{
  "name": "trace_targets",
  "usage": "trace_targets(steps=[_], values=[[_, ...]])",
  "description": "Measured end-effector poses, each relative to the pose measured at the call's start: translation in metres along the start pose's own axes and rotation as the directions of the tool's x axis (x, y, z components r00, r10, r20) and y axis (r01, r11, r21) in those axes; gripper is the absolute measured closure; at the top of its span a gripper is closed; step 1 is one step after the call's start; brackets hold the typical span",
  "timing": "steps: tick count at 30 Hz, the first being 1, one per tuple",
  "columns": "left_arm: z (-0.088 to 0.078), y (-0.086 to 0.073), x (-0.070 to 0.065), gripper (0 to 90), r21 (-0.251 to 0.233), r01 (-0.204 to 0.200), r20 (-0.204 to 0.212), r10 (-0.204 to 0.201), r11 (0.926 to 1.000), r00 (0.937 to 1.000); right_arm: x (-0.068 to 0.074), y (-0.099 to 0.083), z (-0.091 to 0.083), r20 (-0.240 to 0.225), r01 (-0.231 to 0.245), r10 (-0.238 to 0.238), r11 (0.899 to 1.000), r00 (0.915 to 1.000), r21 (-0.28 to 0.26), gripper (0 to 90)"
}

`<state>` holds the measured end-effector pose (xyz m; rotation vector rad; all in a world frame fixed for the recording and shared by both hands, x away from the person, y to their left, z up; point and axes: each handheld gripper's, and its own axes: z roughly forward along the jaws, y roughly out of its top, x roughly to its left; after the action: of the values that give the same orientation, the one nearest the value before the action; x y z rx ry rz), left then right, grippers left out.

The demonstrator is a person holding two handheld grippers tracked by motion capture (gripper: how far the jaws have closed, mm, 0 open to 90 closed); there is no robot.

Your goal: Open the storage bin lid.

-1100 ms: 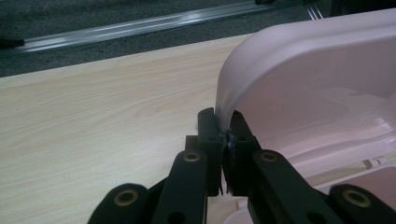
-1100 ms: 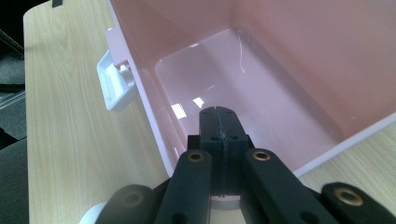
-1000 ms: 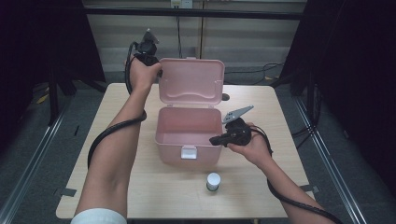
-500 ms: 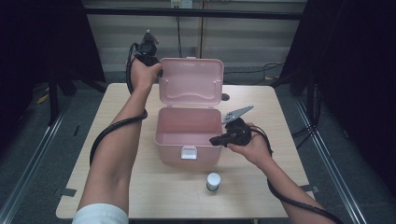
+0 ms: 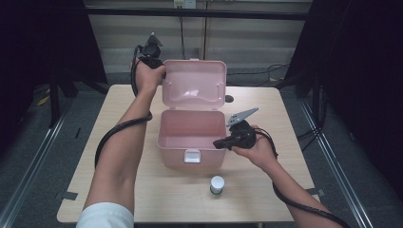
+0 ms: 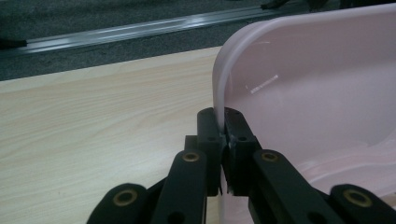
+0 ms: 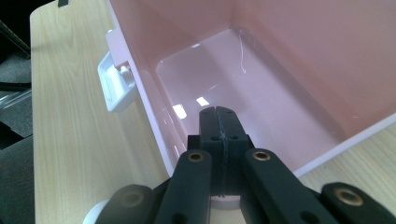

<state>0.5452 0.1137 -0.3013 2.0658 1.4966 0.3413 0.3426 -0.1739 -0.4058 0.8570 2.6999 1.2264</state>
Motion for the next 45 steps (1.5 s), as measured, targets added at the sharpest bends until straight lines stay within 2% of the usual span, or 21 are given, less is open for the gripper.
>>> trace_targets(steps=[6,16,25,45], values=[[0.008,0.000,0.001,86.5,0.004,-0.001,-0.008,0.001,1.0000,1.0000,0.001,-0.001,0.000,-0.006,0.003,-0.003,1.000,1.0000,-0.003,90.0],[0.020,-0.002,0.005,86.2,0.005,0.019,-0.007,-0.019,0.9998,0.9998,0.001,-0.002,-0.001,-0.011,0.004,-0.004,1.000,0.9999,-0.002,90.0],[0.034,-0.005,0.011,85.9,0.022,0.034,0.009,-0.034,0.9992,0.9994,0.002,-0.003,-0.002,-0.020,0.003,-0.003,1.000,0.9998,-0.011,90.0],[0.055,-0.014,0.017,84.9,0.064,0.049,0.011,-0.050,0.9968,0.9987,0.006,-0.005,-0.003,-0.028,-0.004,0.004,1.000,0.9996,-0.009,90.0]])
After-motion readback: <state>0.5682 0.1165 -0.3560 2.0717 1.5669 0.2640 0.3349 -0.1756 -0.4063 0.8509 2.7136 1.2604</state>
